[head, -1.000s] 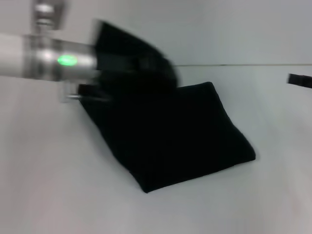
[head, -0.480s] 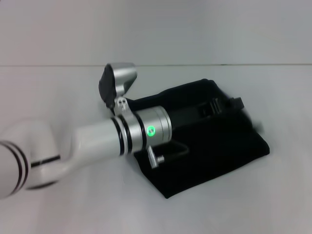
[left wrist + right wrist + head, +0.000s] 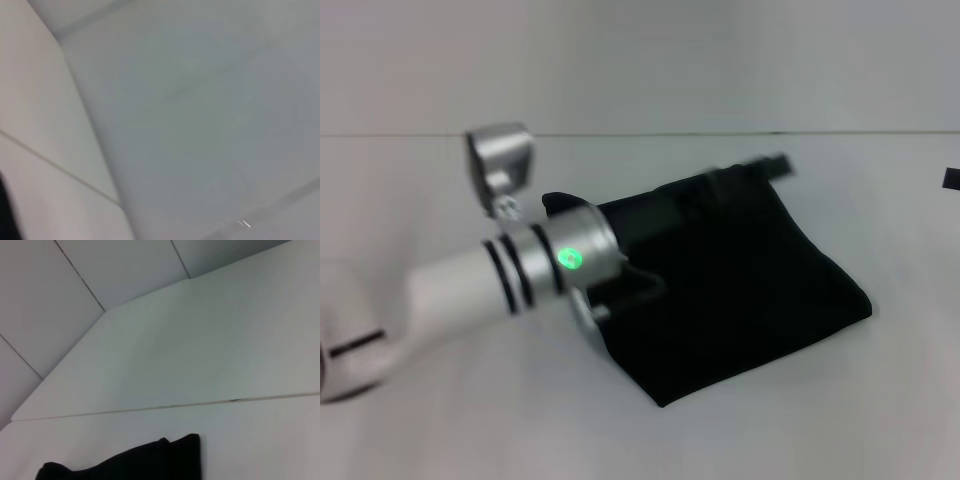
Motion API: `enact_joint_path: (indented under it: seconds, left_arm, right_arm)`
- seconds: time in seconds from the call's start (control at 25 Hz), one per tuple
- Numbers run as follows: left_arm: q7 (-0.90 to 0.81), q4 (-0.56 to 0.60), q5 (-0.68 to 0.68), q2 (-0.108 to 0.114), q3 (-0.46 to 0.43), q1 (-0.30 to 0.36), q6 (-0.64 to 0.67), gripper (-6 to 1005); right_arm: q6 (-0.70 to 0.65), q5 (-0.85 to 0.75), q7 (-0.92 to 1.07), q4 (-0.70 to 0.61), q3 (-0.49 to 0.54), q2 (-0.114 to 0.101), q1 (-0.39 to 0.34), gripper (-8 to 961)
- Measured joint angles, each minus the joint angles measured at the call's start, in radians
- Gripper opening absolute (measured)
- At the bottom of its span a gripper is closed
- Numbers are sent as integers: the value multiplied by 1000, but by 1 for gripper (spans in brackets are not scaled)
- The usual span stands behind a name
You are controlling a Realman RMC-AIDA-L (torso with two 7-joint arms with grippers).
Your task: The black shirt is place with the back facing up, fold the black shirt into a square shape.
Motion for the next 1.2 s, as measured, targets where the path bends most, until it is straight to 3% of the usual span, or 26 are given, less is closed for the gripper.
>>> enact_joint_path:
  seconds: [0.2, 0.28, 0.48, 0.6, 0.96, 1.2]
  left_arm:
    - [-120, 188, 2, 10, 6, 34, -122, 638]
    - [-162, 222, 5, 25, 36, 43, -184, 866]
    - [-264, 250, 6, 77, 137, 71, -285, 913]
    - [-321, 271, 6, 98, 180, 92, -298, 941]
    - [-426, 299, 3, 110, 290, 134, -321, 968]
    - [-419, 339, 5, 110, 303, 154, -222, 967]
  right_arm:
    - [-2, 0, 21, 8, -21, 2, 6, 676]
    - [2, 0, 34, 8, -38, 4, 8, 676]
    - [3, 0, 53, 8, -47, 4, 12, 676]
    - [4, 0, 56, 8, -49, 4, 15, 676]
    - [28, -11, 66, 8, -101, 9, 31, 676]
    - [31, -42, 139, 11, -245, 3, 60, 677]
